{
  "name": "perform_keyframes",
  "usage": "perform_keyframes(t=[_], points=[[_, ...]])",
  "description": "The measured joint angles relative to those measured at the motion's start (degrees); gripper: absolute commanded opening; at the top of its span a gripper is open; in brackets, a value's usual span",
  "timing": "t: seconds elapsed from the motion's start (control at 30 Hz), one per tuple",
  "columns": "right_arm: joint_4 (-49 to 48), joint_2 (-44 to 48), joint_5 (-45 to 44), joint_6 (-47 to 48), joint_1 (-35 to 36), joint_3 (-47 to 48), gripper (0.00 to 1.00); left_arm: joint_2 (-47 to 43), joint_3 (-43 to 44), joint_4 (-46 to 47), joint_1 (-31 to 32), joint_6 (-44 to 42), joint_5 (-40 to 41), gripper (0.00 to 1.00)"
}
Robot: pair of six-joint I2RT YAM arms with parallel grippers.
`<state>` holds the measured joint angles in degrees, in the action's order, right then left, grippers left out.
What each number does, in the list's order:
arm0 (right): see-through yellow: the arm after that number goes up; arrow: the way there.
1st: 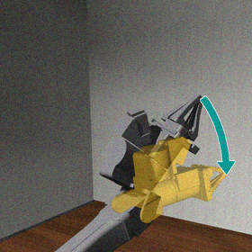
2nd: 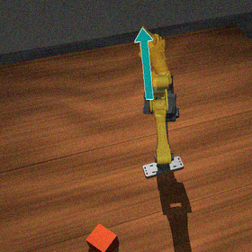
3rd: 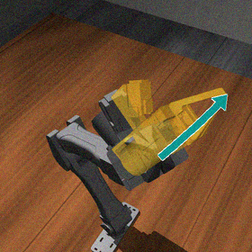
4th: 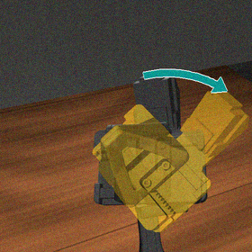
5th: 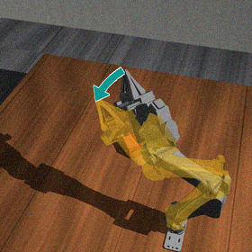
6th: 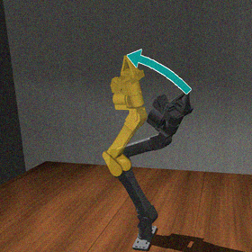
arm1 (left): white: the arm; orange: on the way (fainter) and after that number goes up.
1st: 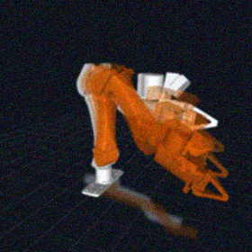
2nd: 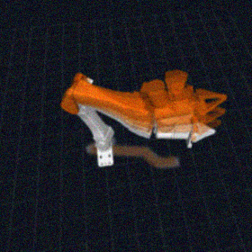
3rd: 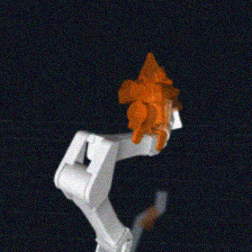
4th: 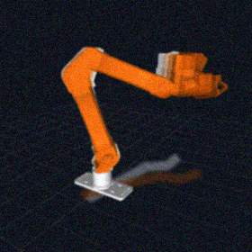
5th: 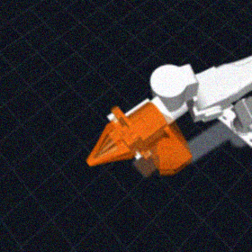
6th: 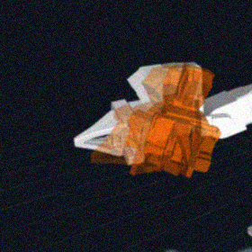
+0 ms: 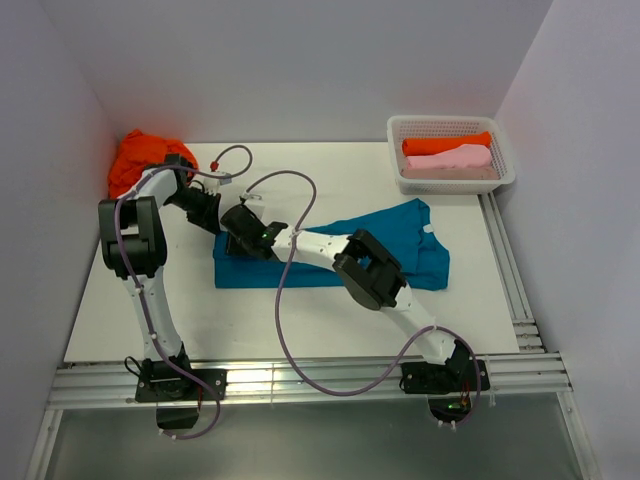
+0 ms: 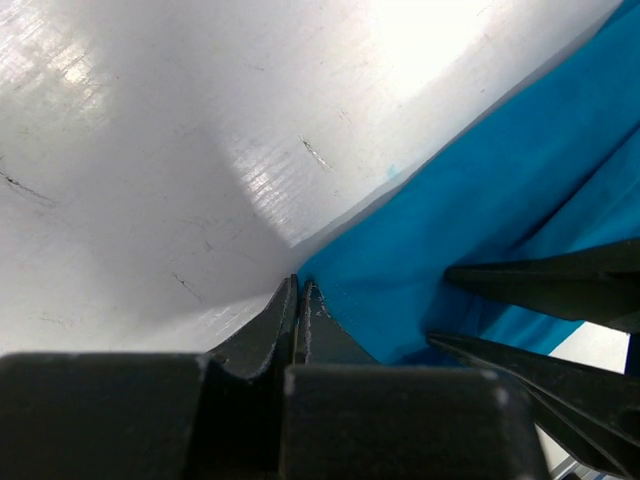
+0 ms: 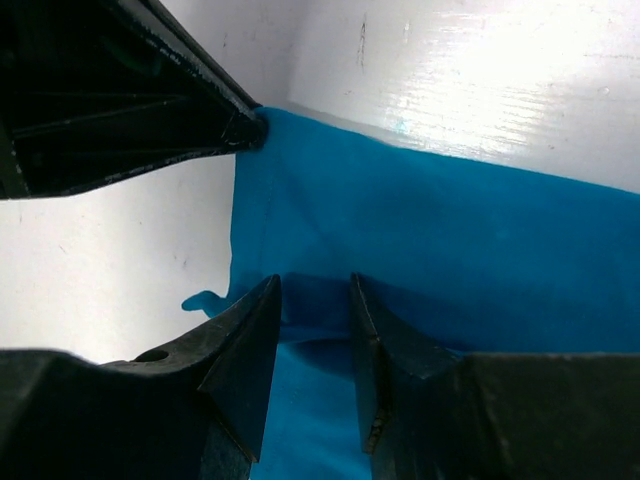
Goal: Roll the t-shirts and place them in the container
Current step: Roll the tshirt
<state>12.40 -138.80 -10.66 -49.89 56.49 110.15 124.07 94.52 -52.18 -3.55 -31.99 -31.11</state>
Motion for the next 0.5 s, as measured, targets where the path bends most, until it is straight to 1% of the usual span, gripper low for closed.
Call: perform_keyframes(t=[0.5], points=[[0.5, 4.1, -1.7, -0.2, 3.0, -4.8, 0.40, 0.5, 1.8, -0.1, 0.0, 1.7, 1.0, 0.00]])
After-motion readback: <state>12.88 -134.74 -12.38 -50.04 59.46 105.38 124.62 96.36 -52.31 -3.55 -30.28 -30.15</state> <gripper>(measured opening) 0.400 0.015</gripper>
